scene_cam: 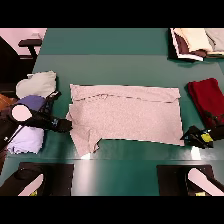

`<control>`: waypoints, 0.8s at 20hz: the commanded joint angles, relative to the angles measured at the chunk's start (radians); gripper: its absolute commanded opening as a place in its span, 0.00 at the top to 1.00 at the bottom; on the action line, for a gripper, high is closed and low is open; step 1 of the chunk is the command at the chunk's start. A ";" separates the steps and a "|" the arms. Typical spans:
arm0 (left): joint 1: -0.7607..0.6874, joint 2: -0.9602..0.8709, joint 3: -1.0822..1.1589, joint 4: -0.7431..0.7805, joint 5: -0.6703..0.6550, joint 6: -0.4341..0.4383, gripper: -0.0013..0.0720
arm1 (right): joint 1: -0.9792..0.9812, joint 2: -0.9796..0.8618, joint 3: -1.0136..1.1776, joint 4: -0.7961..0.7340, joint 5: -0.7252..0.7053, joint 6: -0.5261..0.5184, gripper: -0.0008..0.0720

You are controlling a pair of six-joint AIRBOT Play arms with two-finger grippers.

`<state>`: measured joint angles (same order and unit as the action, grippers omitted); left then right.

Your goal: Fold the shirts.

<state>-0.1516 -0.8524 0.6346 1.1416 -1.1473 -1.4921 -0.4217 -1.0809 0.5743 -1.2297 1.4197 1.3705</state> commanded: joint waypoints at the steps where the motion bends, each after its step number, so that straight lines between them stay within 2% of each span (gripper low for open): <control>1: 0.000 0.002 0.003 0.002 0.011 0.000 0.96 | 0.045 0.001 -0.042 0.036 -0.061 -0.003 0.40; 3: 0.000 0.001 0.003 0.002 0.011 0.000 0.96 | 0.114 0.001 -0.025 0.034 -0.080 -0.002 0.41; 4: 0.000 0.002 0.003 0.002 0.010 0.000 0.96 | 0.144 0.001 -0.019 0.033 -0.083 -0.002 0.59; 5: 0.000 0.002 0.003 0.002 0.005 0.000 0.96 | 0.171 0.001 -0.011 0.029 -0.085 -0.003 0.81; 6: 0.000 0.002 0.003 0.003 -0.018 0.000 0.95 | 0.194 0.002 0.001 0.027 -0.075 -0.003 0.94; 7: 0.000 0.002 0.006 0.006 -0.058 0.000 0.96 | 0.212 0.012 0.016 0.017 -0.058 -0.003 0.97; 12: 0.000 0.018 0.055 0.031 -0.251 0.019 0.96 | 0.238 0.195 0.107 -0.132 0.130 -0.002 0.98; 16: 0.000 0.163 0.066 0.030 -0.295 -0.022 0.96 | 0.189 0.364 0.137 -0.186 0.241 -0.002 0.98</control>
<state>-0.1516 -0.7677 0.6880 1.1698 -1.3800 -1.4887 -0.2100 -0.8223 0.6849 -1.3659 1.5661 1.3674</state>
